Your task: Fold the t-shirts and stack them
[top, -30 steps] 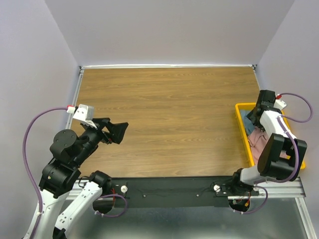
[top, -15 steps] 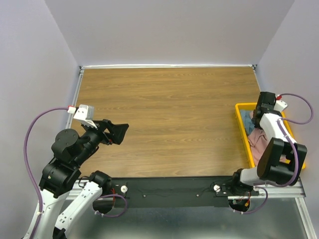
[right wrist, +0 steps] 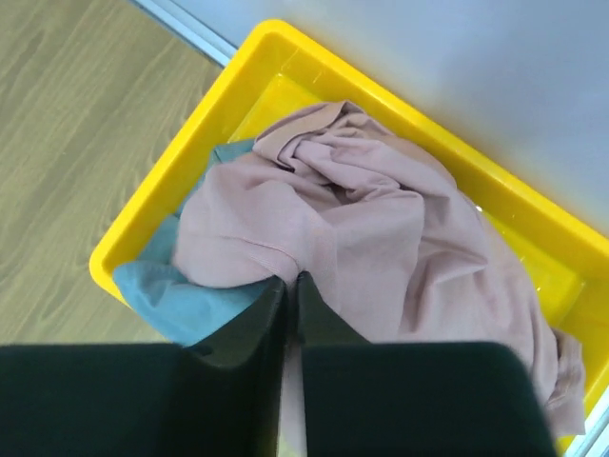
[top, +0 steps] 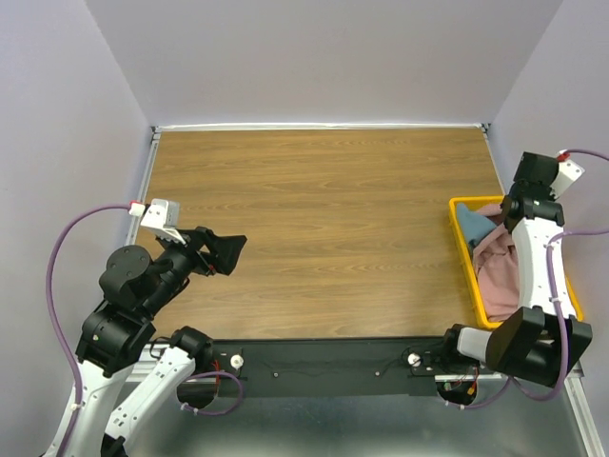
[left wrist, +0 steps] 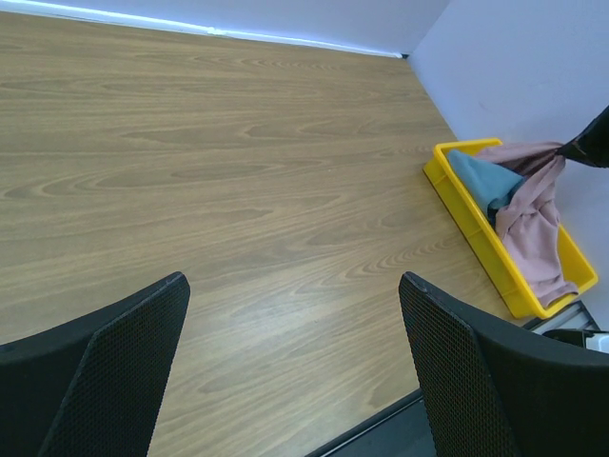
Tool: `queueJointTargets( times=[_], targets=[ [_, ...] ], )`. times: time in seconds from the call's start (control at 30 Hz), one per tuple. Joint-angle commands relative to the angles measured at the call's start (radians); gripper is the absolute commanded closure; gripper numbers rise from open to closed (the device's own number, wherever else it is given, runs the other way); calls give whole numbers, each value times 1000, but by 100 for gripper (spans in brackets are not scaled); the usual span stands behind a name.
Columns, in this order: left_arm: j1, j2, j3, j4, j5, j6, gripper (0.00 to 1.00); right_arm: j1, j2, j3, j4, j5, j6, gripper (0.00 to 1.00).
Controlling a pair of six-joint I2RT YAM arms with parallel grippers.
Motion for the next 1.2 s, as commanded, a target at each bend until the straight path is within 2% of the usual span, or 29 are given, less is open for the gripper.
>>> queueJointTargets(
  times=[0.0,0.03,0.07,0.2,0.27,0.33,0.37,0.7,0.73,0.83,1.03,1.1,1.13,1.17],
  targets=[
    [-4,9,-17,28,22,-13,2,-3,41,-28,-32,-16,-6,82],
    [-2,9,-20,31,24,-14,2,-3,53,-63,-23,-16,6,73],
    [-4,9,-23,30,27,-16,2,-3,61,-80,-18,-16,13,70],
    [-2,18,-20,27,36,-19,2,-3,81,-155,20,2,54,69],
    [-2,23,-14,20,34,-19,2,-3,81,-176,35,16,71,57],
    [-2,26,-10,17,31,-17,2,-3,88,-181,37,30,82,55],
    [-2,26,-8,13,30,-17,2,-3,88,-186,38,51,91,51],
    [-2,27,-11,19,24,-19,2,-16,58,-178,38,163,109,52],
    [-4,27,-13,19,24,-19,2,-21,53,-181,38,171,111,52],
    [-4,31,-17,30,22,-20,2,-41,47,-190,38,162,112,67],
    [-2,37,-22,40,22,-22,2,-50,21,-190,37,163,120,81],
    [-2,40,-23,45,20,-25,2,-52,3,-172,35,163,108,89],
    [-4,43,-23,46,19,-25,2,-52,-2,-161,31,163,102,97],
    [-4,43,-23,50,19,-27,2,-52,-13,-149,28,155,89,99]
  ],
)
